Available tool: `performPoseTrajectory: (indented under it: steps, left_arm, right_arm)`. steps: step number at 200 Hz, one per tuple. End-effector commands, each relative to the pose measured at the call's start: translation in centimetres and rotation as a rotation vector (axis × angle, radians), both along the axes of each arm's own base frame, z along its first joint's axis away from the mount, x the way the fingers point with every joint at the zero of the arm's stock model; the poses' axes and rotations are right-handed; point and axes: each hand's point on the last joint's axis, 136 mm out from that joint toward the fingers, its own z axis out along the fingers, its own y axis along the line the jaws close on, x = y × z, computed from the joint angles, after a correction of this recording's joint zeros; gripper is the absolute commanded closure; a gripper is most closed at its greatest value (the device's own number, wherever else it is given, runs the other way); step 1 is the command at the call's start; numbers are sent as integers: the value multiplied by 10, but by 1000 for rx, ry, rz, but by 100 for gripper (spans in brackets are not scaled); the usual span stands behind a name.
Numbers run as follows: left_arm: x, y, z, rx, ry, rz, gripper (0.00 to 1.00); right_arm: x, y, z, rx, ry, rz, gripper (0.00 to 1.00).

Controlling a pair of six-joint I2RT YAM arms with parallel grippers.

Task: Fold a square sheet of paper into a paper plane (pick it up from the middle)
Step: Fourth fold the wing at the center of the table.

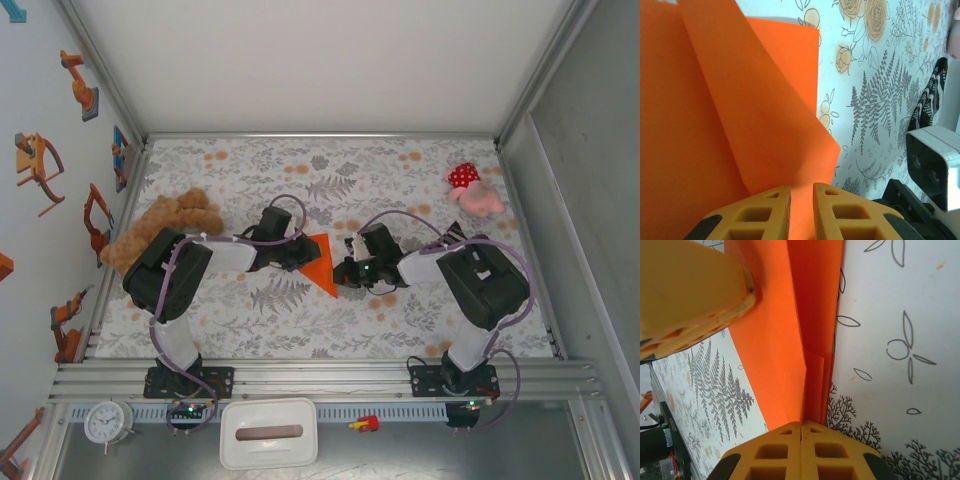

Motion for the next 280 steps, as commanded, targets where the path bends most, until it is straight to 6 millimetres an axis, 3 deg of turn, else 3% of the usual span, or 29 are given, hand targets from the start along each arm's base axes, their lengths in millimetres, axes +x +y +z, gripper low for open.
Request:
performPoseTrajectory:
  steps: [1, 74, 127, 175, 232, 258, 280]
  left_arm:
    - [2, -3, 2, -32, -13, -7, 80]
    - [9, -11, -2, -47, -8, -20, 80]
    - [5, -6, -20, 1, 40, -10, 80]
    - [-2, 2, -38, 49, 88, 6, 80]
    - [-1, 0, -36, 42, 86, 7, 80]
    - [-1, -2, -34, 34, 87, 4, 80]
    - [-1, -2, -33, 30, 85, 2, 80]
  right_arm:
    - [-8, -34, -36, -177, 30, -65, 99]
    - [-9, -37, -41, -189, 36, -69, 100]
    - [-9, -36, -38, -186, 33, -69, 98]
    - [-7, -26, 0, -103, 8, -62, 86]
    - [-10, -30, 34, -65, -7, -107, 74]
    - [-4, -27, 50, -39, -42, -128, 73]
    - [-3, -12, 54, 16, -30, -94, 77]
